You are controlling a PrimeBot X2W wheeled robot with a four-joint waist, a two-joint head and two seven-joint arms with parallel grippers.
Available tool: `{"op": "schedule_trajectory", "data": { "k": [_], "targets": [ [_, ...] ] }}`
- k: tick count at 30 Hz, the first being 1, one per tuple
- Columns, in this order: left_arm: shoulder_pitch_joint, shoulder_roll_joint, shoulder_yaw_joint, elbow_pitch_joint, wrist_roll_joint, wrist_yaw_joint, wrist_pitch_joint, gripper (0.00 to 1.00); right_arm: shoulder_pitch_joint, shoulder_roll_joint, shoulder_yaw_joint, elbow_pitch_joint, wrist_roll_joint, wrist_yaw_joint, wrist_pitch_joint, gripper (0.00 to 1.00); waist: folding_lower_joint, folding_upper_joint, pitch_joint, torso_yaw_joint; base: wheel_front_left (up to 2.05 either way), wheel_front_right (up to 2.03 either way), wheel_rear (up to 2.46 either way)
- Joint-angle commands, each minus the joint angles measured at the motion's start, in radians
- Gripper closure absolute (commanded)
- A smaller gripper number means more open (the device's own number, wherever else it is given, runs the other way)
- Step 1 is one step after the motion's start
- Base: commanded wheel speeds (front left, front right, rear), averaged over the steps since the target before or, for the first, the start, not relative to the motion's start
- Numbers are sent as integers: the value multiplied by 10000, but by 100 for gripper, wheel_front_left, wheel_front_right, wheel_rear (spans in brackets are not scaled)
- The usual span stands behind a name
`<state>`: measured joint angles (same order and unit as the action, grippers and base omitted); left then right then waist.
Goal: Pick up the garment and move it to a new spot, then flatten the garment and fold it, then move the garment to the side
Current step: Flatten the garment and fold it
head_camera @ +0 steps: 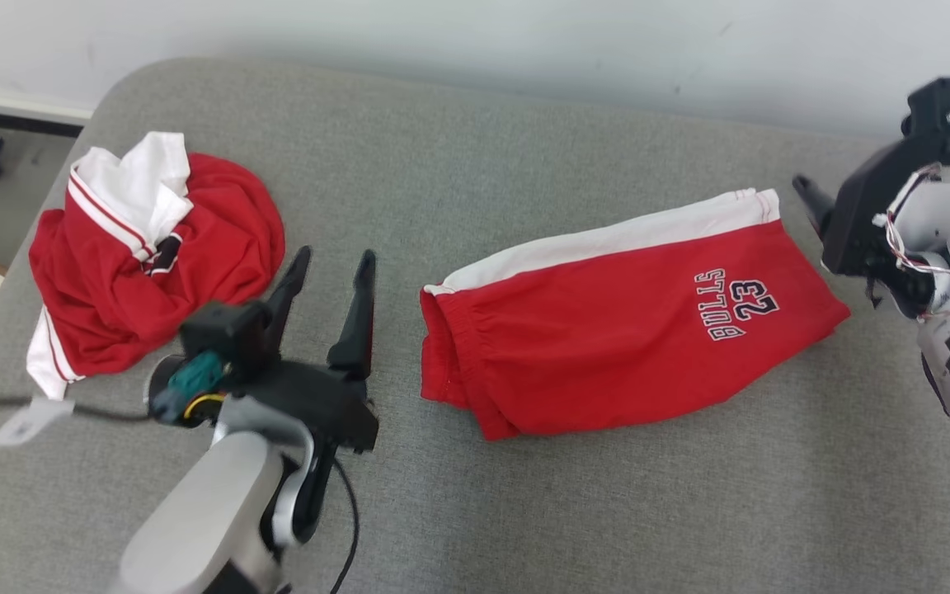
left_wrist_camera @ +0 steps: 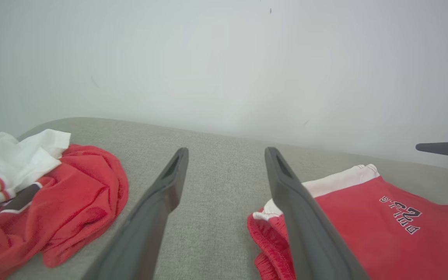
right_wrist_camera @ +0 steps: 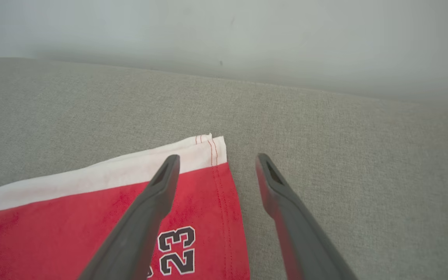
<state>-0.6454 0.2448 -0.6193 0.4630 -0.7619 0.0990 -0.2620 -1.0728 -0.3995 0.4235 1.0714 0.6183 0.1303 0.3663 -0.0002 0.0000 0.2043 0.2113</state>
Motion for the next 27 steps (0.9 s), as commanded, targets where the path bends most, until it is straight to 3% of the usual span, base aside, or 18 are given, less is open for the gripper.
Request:
{"op": "schedule_trajectory", "data": {
  "k": [1, 7, 11, 18, 27],
  "targets": [
    [458, 160, 120, -381, 365, 52, -34, 0, 189, -20, -61, 110, 110, 11, 181, 0, 2, 0, -244, 8, 0, 0, 0],
    [2534, 898, 595, -2494, 1974, 435, -40, 0, 561, -137, -307, 780, 261, 11, 899, 0, 2, 0, -393, 106, 0, 0, 0],
    [3612, 1103, 905, -3426, 2394, 485, -40, 0, 680, -217, -391, 1101, 153, 11, 1049, 0, 2, 0, -261, 271, 0, 0, 0],
    [4500, 1103, 1055, -3755, 2575, 349, -42, 0, 688, -169, -669, 1633, 140, 11, 1034, 0, 2, 0, 169, 603, 0, 0, 0],
    [4516, 1554, 943, -3753, 2979, 582, 107, 0, 648, 258, -687, 2052, -181, 11, 1340, 0, 2, 0, 422, 817, 0, 0, 0]
  ]
}}
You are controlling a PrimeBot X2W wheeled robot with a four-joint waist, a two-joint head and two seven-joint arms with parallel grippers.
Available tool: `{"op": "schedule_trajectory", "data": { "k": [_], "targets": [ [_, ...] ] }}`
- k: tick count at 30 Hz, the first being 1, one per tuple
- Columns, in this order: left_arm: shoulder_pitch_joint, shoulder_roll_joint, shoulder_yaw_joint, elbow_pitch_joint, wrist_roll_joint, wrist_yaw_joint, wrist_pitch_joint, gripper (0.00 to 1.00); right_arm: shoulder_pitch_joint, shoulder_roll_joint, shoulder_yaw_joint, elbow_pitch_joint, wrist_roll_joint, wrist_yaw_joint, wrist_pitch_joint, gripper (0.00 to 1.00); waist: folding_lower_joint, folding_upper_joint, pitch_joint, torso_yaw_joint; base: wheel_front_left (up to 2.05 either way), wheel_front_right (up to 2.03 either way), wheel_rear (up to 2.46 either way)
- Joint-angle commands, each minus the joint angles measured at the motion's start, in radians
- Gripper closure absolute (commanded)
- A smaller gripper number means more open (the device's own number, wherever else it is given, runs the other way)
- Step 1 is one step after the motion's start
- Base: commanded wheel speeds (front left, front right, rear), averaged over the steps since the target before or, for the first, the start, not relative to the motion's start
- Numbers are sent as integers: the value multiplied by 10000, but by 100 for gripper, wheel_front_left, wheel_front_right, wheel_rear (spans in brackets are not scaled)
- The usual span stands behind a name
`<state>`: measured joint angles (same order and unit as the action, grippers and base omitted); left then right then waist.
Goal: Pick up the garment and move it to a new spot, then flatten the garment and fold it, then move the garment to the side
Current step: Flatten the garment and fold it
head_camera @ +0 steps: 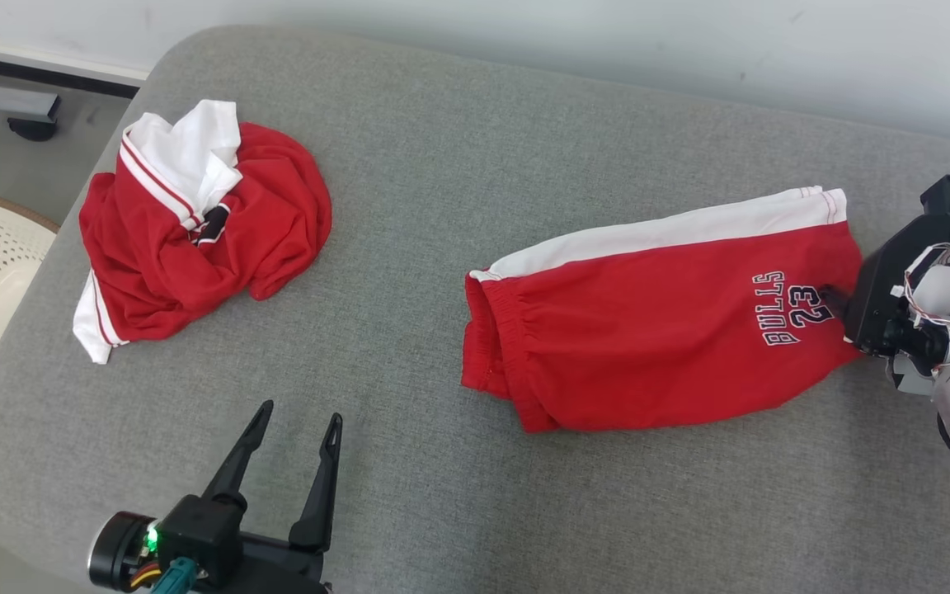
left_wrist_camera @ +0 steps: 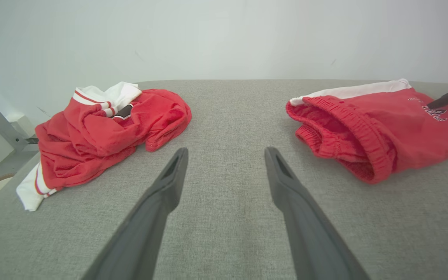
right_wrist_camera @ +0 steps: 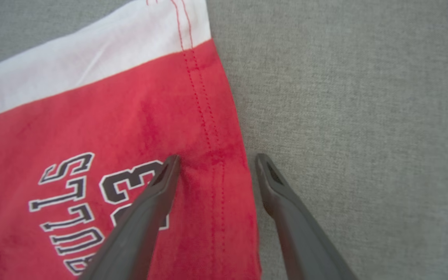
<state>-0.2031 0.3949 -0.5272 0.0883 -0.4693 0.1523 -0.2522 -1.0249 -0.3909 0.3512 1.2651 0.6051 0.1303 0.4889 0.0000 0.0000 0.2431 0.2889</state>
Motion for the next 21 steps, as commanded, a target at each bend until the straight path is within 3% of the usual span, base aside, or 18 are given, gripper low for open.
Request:
{"op": "schedule_trajectory", "data": {
  "k": [1, 14, 15, 16, 18, 19, 20, 21],
  "targets": [
    [109, 61, 49, -11, 29, 87, 28, 0, 192, 260, 58, 124, -83, 13, 152, 0, 0, 0, 49, 59, 0, 0, 0],
    [262, -78, 20, 131, -347, 111, 146, 0, 355, 526, -51, 290, -178, 27, 621, 0, 0, 0, 240, 275, 0, 0, 0],
    [267, -99, 3, 150, -365, 104, 149, 0, 367, 552, -46, 295, -190, 30, 660, 17, 0, 0, 240, 290, 0, 0, 0],
    [272, -123, -12, 164, -390, 97, 162, 0, 372, 571, -56, 299, -208, 34, 673, 54, 0, 0, 238, 301, 0, 0, 0],
    [270, -167, -38, 196, -439, 101, 192, 0, 407, 602, -72, 313, -256, 34, 706, 76, 0, 0, 220, 324, 0, 0, 0],
    [260, -181, -52, 216, -453, 91, 208, 0, 427, 621, -82, 319, -253, 34, 708, 83, 0, 0, 209, 338, 0, 0, 0],
    [249, -196, -63, 230, -479, 83, 209, 0, 441, 633, -96, 320, -255, 34, 691, 99, 0, 0, 196, 350, 0, 0, 0],
    [239, -207, -75, 247, -484, 79, 218, 0, 452, 665, -92, 321, -271, 34, 656, 100, 0, 0, 181, 359, 0, 0, 0]
  ]
}}
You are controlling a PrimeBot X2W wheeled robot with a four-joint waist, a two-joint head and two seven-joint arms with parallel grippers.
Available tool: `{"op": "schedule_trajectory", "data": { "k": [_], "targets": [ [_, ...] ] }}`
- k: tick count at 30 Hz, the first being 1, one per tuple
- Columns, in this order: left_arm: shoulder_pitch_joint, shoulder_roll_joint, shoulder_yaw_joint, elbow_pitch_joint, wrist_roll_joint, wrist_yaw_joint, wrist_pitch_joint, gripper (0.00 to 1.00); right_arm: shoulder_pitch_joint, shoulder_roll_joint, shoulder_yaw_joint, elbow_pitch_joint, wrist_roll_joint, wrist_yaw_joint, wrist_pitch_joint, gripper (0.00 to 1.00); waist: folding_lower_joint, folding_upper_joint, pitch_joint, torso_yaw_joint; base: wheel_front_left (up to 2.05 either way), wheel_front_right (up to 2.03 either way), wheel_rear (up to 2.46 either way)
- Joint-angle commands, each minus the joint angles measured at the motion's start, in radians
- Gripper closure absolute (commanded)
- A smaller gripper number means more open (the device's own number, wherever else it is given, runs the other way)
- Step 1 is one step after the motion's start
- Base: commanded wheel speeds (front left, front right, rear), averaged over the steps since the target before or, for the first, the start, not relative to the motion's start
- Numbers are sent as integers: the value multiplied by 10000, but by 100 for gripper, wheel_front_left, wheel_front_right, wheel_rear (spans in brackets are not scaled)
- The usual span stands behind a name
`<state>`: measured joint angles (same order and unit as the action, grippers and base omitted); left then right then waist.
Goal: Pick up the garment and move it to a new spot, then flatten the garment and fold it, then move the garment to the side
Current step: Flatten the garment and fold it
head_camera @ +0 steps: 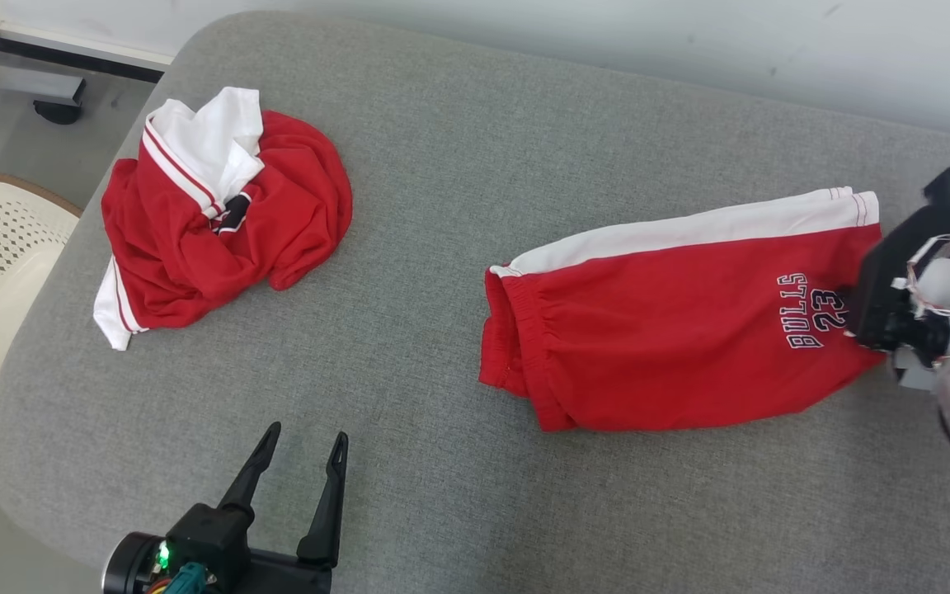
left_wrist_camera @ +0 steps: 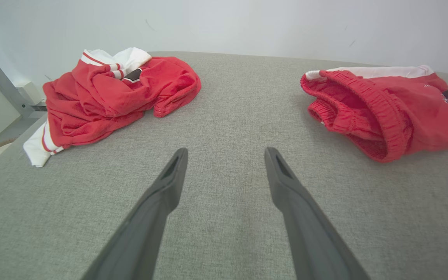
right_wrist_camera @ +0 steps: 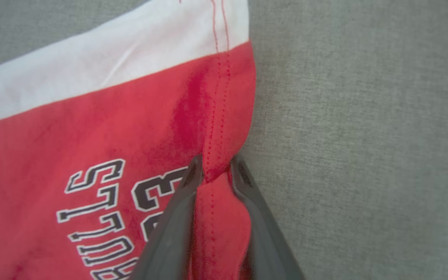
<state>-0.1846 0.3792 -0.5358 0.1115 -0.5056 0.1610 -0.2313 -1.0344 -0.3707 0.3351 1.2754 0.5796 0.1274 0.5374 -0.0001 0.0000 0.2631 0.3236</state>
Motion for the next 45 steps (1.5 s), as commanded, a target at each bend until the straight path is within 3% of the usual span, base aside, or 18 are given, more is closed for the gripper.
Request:
{"op": "schedule_trajectory", "data": {
  "k": [1, 13, 28, 36, 40, 45],
  "targets": [
    [45, -53, 3, 32, -120, -2, 15, 0, 549, 505, 58, 219, 4, 63, 125, 100, 1, 0, -34, 16, 0, 0, 0],
    [299, -10, -62, 174, -264, 67, 124, 0, 594, -70, -80, 142, -122, 40, -737, 100, 1, 0, -718, -177, 0, 0, 0],
    [951, 268, 55, 6, -600, 310, 308, 0, 1994, -881, -199, -600, 31, 40, -1762, 100, 1, 0, -1826, -1356, 0, 0, 0],
    [1182, 339, 56, -69, -740, 396, 379, 0, 2297, -1457, -276, -421, -657, 40, -2421, 100, 1, 0, -2188, -1744, 0, 0, 0],
    [1293, 332, -1, -70, -805, 393, 421, 0, 2390, -1340, -313, -313, -988, 40, -2639, 100, 1, 0, -2324, -1822, 0, 0, 0],
    [1446, 345, -87, -40, -837, 393, 500, 0, 2478, -452, -52, -1009, -1122, 40, -2497, 100, 1, 0, -2585, -1847, 0, 0, 0]
  ]
}}
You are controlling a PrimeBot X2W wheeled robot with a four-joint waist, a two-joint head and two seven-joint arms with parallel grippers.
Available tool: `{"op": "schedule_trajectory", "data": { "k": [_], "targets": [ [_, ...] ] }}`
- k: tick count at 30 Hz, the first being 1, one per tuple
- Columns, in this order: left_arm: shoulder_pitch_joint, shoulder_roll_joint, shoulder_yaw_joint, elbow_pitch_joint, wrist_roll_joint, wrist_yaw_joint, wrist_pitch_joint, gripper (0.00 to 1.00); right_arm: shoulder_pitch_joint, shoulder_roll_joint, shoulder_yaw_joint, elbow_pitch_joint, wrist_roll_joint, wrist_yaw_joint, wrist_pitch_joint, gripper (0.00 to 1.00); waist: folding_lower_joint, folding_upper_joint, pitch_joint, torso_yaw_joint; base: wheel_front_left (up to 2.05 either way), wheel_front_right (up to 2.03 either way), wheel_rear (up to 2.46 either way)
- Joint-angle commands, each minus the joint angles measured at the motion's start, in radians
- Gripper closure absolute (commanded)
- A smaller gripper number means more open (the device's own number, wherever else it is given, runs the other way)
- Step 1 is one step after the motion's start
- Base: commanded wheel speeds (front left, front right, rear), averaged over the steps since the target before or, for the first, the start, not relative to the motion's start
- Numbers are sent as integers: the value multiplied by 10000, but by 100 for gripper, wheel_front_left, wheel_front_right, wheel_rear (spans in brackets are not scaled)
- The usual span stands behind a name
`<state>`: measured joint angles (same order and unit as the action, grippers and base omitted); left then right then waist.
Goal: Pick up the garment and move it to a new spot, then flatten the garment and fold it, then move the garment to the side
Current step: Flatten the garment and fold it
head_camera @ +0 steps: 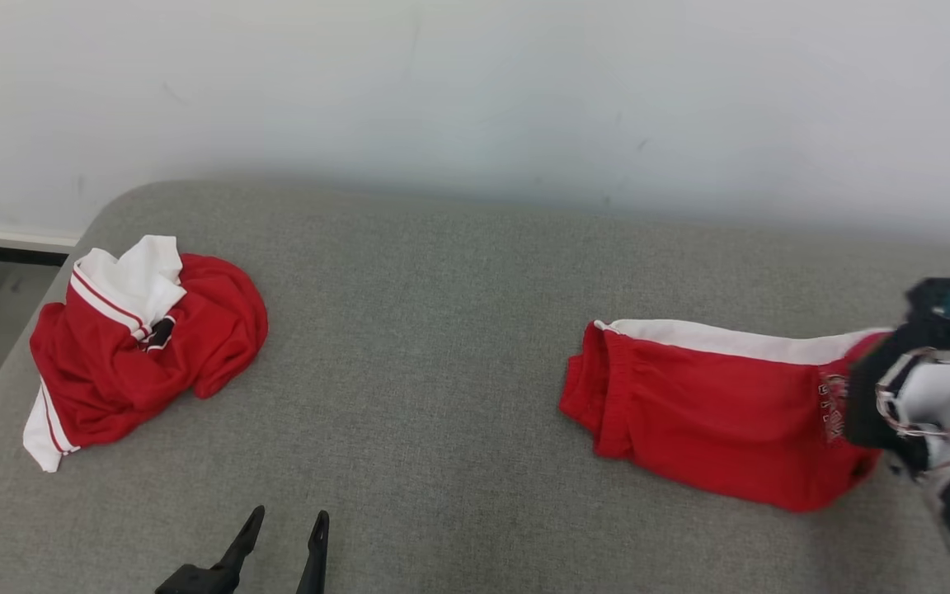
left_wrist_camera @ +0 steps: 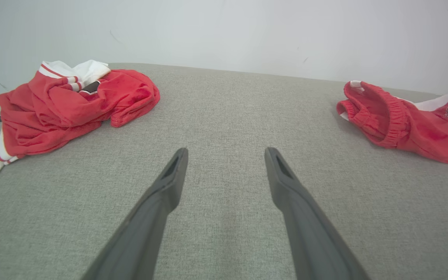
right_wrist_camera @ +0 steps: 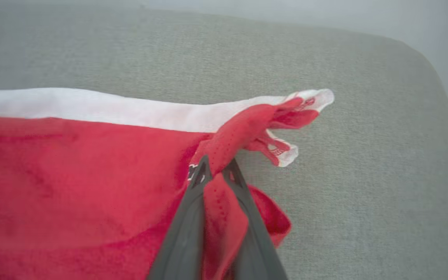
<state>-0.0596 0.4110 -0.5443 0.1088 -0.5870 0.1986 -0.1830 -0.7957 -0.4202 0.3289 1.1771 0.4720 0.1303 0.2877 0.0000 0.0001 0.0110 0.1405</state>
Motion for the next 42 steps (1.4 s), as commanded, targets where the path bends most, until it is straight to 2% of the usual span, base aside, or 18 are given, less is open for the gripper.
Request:
{"op": "schedule_trajectory", "data": {
  "k": [1, 7, 12, 17, 28, 29, 30, 35, 42],
  "targets": [
    [238, 35, -10, -9, -25, 23, 24, 0, 152, 230, 115, -256, -9, 12, 159, 100, 0, -1, -116, -22, 0, 0, 0],
    [278, 26, -96, -33, -92, 5, 78, 0, 249, 913, 711, -1743, 131, 12, 1168, 100, 0, -1, -274, 23, 0, 0, 0],
    [138, -59, -201, -23, -100, -53, 147, 0, 433, 1466, 909, -2445, 287, 12, 1898, 100, 0, -1, -247, 250, 0, 0, 0],
    [-3, -137, -283, 83, -122, -112, 129, 0, 455, 2006, 879, -2536, 289, 12, 2314, 100, 0, -1, -121, 613, 0, 0, 0],
    [-281, -293, -354, 316, -149, -179, 12, 0, 182, 2594, 581, -1947, -53, 12, 2521, 100, 0, -1, 126, 1140, 0, 0, 0],
    [-303, -314, -370, 347, -150, -204, 1, 0, 192, 2654, 580, -1908, -89, 12, 2492, 94, 0, -1, 121, 1184, 0, 0, 0],
    [-294, -333, -376, 371, -153, -201, -23, 0, 216, 2709, 533, -1893, -16, 12, 2457, 0, 0, -1, 109, 1225, 0, 0, 0],
    [-216, -276, -312, 426, -211, -141, -65, 0, 148, 2476, 292, -2434, 302, 12, 2062, 0, 0, -1, -63, 1226, 0, 0, 0],
    [58, -99, -162, 278, -303, 29, -119, 0, 653, 1560, -455, -3207, -145, 12, 1437, 0, 0, -1, -374, 921, 0, 0, 0]
  ]
}}
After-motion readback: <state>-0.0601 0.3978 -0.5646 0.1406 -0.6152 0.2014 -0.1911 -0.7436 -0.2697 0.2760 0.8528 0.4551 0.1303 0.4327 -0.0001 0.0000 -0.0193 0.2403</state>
